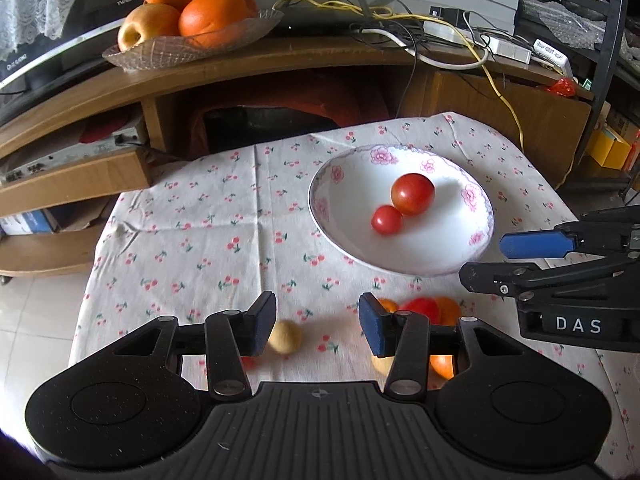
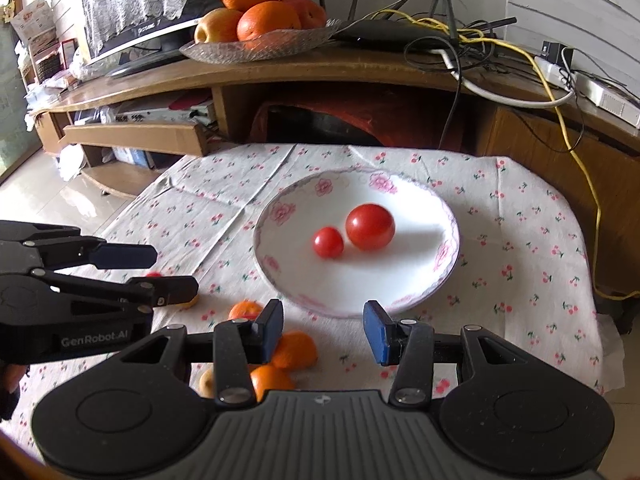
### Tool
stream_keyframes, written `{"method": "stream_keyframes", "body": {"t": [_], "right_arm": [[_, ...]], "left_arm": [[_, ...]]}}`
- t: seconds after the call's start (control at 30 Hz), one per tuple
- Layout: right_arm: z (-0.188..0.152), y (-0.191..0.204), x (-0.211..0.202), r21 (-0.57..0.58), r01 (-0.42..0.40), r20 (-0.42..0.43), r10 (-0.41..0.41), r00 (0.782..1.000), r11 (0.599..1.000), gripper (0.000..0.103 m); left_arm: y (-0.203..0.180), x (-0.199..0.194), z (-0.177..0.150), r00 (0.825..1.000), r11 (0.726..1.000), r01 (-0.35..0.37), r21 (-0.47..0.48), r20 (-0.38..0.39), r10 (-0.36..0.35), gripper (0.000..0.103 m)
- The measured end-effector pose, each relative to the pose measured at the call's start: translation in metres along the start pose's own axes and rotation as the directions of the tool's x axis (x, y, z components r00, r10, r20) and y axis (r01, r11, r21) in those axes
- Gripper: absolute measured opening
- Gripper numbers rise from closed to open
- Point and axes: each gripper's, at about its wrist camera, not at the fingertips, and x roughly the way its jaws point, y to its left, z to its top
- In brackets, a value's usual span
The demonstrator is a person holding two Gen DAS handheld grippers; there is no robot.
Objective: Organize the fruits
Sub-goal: 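Withdraw both open grippers from the bowl toward the remaining fruit, then grasp the elongated red tomato with the left gripper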
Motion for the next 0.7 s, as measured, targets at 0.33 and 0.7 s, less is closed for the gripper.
{"method": "stream_keyframes", "body": {"t": [0.33,0.7], "right_arm": [[-0.024,0.010,-0.002,-0.008,-0.021,-0.066,0.020,0.998,1.000,0.045],[-0.033,0.011,0.008,-0.019,-0.024,-0.107,0.022,0.994,1.000,0.045]], "left_arm": [[0.018,-0.008,-0.025,0.999,1.000,-0.006,-0.001,-0.035,0.006,0.057],[0.043,0.005,-0.031,0.997,0.998,-0.065,-0.027,-0.048,0.064,0.057]]}}
